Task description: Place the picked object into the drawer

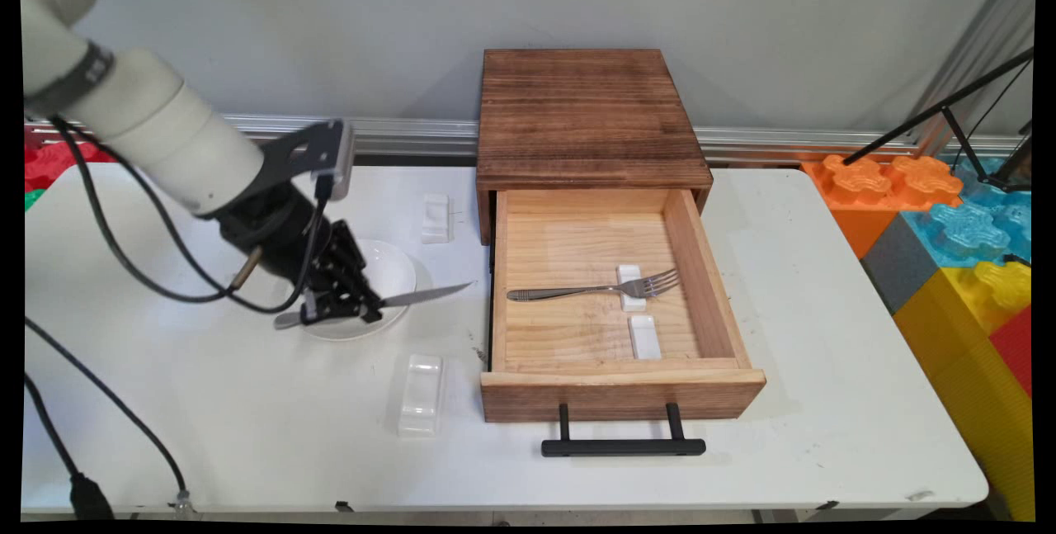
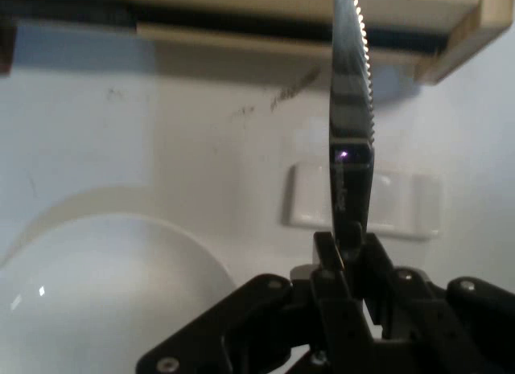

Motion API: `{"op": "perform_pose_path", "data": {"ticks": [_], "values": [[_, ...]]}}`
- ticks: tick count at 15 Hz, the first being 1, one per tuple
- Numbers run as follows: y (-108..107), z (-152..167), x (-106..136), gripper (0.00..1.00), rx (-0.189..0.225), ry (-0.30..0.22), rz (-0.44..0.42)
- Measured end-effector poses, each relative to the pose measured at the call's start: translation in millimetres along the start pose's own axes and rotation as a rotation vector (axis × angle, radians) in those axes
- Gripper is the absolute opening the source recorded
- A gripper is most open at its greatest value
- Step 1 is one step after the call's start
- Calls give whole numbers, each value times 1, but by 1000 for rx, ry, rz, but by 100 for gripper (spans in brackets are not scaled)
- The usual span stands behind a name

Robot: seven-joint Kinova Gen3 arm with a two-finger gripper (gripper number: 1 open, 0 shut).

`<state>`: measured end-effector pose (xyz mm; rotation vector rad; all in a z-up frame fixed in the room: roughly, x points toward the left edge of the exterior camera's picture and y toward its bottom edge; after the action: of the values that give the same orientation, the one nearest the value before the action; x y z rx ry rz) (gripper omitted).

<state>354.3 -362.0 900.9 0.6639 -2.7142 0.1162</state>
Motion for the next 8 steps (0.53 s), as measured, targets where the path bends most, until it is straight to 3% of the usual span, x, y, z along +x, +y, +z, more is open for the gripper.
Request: {"op": "perform_pose_path", "data": {"ticks": [8], "values": [[8, -19, 76, 0, -16, 86, 32]]}}
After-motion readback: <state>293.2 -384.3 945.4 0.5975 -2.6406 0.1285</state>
